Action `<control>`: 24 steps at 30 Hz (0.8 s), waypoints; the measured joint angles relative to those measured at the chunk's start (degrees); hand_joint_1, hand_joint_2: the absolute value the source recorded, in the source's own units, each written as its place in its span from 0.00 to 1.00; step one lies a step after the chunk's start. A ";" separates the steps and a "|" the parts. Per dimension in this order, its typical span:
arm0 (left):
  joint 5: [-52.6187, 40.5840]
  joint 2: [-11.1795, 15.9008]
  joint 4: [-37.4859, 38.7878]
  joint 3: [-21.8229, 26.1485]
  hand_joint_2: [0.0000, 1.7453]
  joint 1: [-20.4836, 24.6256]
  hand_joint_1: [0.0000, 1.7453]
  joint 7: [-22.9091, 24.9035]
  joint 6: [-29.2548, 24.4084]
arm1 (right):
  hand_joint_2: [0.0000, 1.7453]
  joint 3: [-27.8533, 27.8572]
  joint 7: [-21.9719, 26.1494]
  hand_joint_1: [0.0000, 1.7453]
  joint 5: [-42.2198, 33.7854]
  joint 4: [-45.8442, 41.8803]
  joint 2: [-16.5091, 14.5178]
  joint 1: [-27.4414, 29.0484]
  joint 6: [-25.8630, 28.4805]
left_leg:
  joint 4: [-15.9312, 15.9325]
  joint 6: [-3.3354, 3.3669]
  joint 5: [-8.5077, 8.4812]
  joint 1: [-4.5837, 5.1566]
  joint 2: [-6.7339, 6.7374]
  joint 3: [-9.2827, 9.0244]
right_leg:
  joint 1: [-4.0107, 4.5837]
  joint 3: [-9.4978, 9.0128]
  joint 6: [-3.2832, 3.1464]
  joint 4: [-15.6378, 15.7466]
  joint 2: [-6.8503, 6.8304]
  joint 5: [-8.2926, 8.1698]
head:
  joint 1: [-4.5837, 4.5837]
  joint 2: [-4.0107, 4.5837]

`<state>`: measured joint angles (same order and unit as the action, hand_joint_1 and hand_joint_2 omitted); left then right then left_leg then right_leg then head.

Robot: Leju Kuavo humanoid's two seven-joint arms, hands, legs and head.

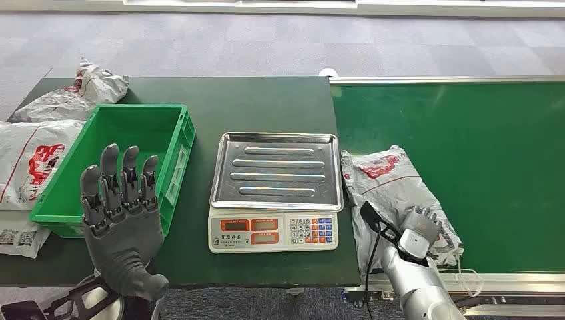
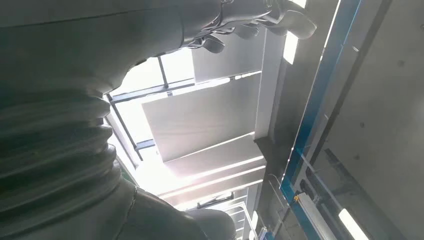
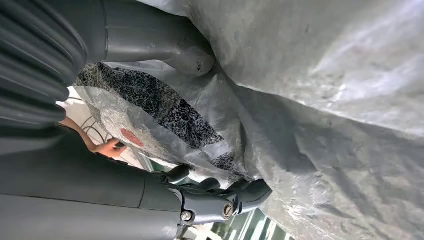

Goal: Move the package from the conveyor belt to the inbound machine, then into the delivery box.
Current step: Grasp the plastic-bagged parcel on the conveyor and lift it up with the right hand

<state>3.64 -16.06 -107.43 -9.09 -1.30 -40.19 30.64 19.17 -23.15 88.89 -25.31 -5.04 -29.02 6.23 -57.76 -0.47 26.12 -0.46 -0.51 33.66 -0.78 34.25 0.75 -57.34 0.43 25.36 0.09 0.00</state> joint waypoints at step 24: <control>-0.62 0.00 -0.09 0.00 1.00 0.01 0.00 0.00 0.02 | 1.00 0.04 5.39 1.00 -0.02 4.28 0.19 -3.36 -2.81 | 0.00 0.04 0.02 -0.01 0.09 -0.40 | 0.04 -0.43 0.05 0.03 0.05 0.01 | 0.00 0.00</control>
<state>3.02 -16.06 -107.51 -9.09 -1.29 -40.19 30.67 19.21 -17.76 88.87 -21.03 -4.85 -32.38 3.42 -57.76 -0.43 26.14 -0.47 -0.42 33.26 -0.74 33.82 0.80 -57.32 0.48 25.36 0.09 0.00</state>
